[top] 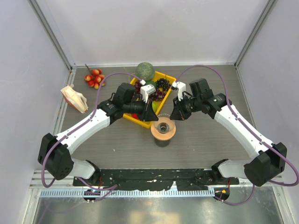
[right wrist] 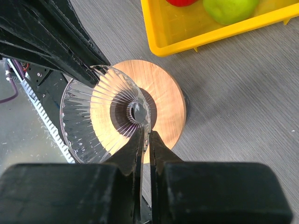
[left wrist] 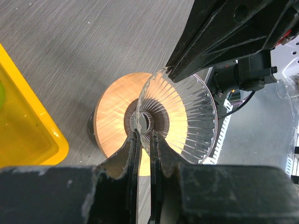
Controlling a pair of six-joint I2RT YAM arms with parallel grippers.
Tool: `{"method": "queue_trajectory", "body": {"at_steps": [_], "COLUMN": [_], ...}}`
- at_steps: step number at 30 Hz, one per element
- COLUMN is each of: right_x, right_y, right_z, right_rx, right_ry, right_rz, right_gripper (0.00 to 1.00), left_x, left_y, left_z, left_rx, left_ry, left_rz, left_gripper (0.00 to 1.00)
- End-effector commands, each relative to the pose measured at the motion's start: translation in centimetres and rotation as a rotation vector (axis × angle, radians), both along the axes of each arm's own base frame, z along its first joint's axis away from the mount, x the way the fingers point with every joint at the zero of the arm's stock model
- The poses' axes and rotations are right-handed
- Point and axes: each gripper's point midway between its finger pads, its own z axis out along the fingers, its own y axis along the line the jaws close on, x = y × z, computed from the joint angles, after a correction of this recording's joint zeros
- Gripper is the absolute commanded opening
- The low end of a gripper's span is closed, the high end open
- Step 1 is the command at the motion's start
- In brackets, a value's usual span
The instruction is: Place the coffee filter in the dripper
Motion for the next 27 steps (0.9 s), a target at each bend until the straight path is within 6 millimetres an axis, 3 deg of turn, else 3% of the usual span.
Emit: {"method": "queue_trajectory", "body": {"at_steps": [1, 27], "right_x": [0.9, 0.9], "right_y": [-1.7, -2.3], "right_z": [-3.4, -5.1], "right_rx": [-0.131, -0.161], "right_ry": [-0.03, -0.067], "right_rz": [-0.013, -0.005], "right_gripper": [0.05, 0.05], "left_x": [-1.0, -1.2], "left_y": [1.0, 1.6], "left_z": [-4.6, -5.7], "left_rx": [0.118, 0.133], "left_ry": [0.034, -0.026], "left_rz": [-0.022, -0.015], "left_gripper": [0.0, 0.0]}}
